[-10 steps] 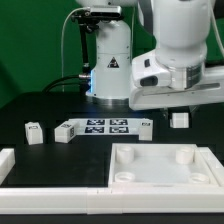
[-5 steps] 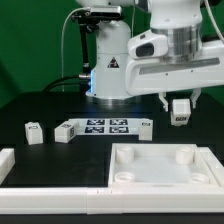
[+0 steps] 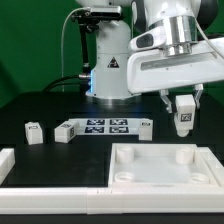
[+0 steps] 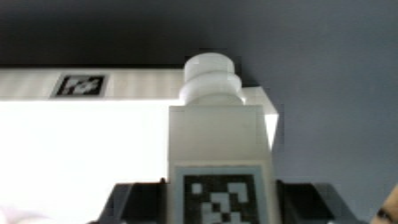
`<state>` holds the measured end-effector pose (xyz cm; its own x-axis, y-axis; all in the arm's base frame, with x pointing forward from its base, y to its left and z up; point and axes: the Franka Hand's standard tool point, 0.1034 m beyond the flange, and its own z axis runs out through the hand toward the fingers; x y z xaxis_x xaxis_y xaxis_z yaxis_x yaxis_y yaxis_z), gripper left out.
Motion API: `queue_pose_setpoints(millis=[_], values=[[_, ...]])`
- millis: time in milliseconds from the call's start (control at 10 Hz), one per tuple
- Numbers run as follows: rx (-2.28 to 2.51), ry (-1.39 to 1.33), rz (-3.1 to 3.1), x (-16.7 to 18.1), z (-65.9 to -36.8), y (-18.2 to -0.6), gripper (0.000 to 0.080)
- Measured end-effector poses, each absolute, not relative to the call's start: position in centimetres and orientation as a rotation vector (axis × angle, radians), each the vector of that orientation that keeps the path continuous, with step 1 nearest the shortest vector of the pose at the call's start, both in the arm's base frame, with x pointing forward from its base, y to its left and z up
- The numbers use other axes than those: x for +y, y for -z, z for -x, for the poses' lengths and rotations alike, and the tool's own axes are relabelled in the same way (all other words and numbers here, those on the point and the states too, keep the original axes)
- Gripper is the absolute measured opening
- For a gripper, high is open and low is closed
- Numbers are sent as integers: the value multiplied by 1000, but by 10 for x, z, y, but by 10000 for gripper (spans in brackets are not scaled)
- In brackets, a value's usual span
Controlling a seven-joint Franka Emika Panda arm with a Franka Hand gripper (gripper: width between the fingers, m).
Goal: Assemble one leg
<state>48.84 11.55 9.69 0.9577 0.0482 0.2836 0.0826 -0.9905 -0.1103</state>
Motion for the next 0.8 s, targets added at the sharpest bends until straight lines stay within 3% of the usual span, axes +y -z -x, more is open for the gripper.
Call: queue_pose_setpoints(millis=[300, 600, 700, 800], values=[[-112, 434, 2981, 116, -519, -116, 290], [-106, 498, 2973, 115, -520, -115, 290], [-94, 709, 2932, 113, -525, -120, 291], [-128, 733, 2930, 114, -524, -112, 291]])
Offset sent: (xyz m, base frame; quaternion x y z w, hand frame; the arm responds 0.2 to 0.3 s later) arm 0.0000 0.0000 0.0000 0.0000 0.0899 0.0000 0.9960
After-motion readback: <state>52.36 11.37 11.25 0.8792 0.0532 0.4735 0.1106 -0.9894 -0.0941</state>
